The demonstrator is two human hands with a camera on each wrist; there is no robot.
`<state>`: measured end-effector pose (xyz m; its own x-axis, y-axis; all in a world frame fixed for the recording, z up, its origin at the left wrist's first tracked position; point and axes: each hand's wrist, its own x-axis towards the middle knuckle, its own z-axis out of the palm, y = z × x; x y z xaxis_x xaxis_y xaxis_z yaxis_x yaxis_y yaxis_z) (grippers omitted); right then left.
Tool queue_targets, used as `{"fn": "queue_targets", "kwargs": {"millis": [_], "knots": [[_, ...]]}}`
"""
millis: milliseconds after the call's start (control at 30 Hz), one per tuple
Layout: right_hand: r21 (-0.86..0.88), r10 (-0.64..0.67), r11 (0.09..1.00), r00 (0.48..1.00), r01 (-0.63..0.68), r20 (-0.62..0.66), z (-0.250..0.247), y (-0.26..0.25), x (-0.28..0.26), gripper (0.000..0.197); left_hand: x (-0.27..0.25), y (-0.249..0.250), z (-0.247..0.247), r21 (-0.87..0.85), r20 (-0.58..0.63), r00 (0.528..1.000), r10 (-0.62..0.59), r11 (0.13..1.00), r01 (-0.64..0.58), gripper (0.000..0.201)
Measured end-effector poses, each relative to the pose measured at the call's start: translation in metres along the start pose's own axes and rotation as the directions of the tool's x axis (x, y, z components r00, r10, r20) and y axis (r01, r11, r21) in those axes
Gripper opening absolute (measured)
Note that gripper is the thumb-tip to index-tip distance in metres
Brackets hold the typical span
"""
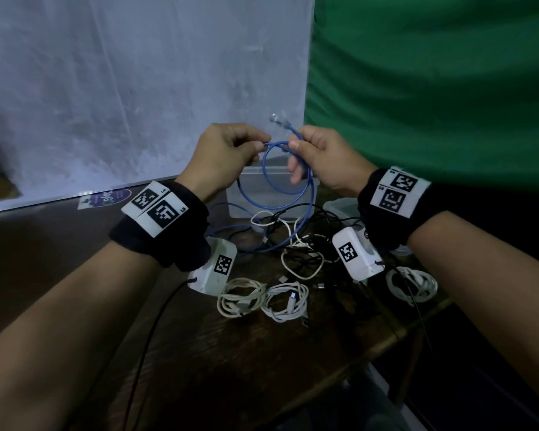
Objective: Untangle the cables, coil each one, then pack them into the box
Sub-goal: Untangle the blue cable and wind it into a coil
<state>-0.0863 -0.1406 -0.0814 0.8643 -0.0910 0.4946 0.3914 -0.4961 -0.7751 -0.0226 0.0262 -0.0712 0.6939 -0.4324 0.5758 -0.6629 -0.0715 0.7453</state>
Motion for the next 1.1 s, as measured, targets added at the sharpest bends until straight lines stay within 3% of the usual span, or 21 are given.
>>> {"fn": "queue_targets", "kwargs": {"millis": [200, 333, 433, 500, 600, 700, 800, 867, 967, 1033, 1100], "knots": [[0.249, 0.168, 0.961, 0.967, -0.119, -0.189, -0.002, -0.003, 0.006, 0.028, -0.008, -0.007, 0.000, -0.194, 0.056, 0.987, -0.152, 0.968, 0.160, 0.015], [0.183, 0.178, 0.970, 0.980, -0.160, -0.089, -0.001, 0.001, 0.003, 0.022, -0.005, -0.008, 0.003, -0.255, -0.024, 0.989, -0.146, 0.957, 0.135, 0.016], [0.123, 0.168, 0.978, 0.985, -0.170, 0.029, 0.003, 0.000, -0.003, 0.023, -0.003, -0.007, 0.006, -0.132, 0.038, 0.998, -0.058, 0.989, 0.062, 0.010], [0.103, 0.167, 0.979, 0.982, -0.176, 0.093, 0.004, -0.001, -0.005, 0.026, -0.003, -0.007, 0.009, -0.040, 0.079, 0.997, -0.007, 0.999, 0.010, 0.017], [0.143, 0.199, 0.969, 0.979, -0.204, 0.049, 0.004, -0.004, -0.004, 0.027, -0.002, -0.010, 0.010, 0.023, 0.062, 0.998, -0.001, 1.000, -0.001, 0.016], [0.270, 0.250, 0.934, 0.968, -0.235, -0.021, 0.004, -0.008, -0.002, 0.026, -0.005, -0.010, 0.009, -0.053, 0.055, 0.998, -0.042, 0.998, 0.045, 0.015], [0.329, 0.274, 0.905, 0.961, -0.268, 0.028, 0.002, -0.010, -0.005, 0.025, -0.005, -0.011, 0.012, -0.067, 0.086, 0.996, -0.038, 0.997, 0.044, 0.020], [0.308, 0.276, 0.910, 0.960, -0.279, 0.053, 0.000, -0.009, -0.007, 0.027, -0.005, -0.012, 0.012, -0.008, 0.111, 0.993, -0.025, 1.000, 0.026, 0.022], [0.292, 0.284, 0.918, 0.959, -0.269, -0.012, -0.003, -0.007, -0.005, 0.029, -0.007, -0.016, 0.007, 0.195, 0.145, 0.988, -0.054, 0.980, 0.025, 0.023], [0.316, 0.297, 0.912, 0.953, -0.262, -0.066, -0.006, -0.006, -0.003, 0.030, -0.009, -0.023, 0.000, 0.409, 0.140, 0.977, -0.158, 0.908, 0.088, 0.030], [0.350, 0.313, 0.900, 0.944, -0.260, -0.102, -0.008, -0.005, -0.002, 0.031, -0.011, -0.031, -0.008, 0.552, 0.092, 0.939, -0.331, 0.802, 0.228, 0.039]]}}
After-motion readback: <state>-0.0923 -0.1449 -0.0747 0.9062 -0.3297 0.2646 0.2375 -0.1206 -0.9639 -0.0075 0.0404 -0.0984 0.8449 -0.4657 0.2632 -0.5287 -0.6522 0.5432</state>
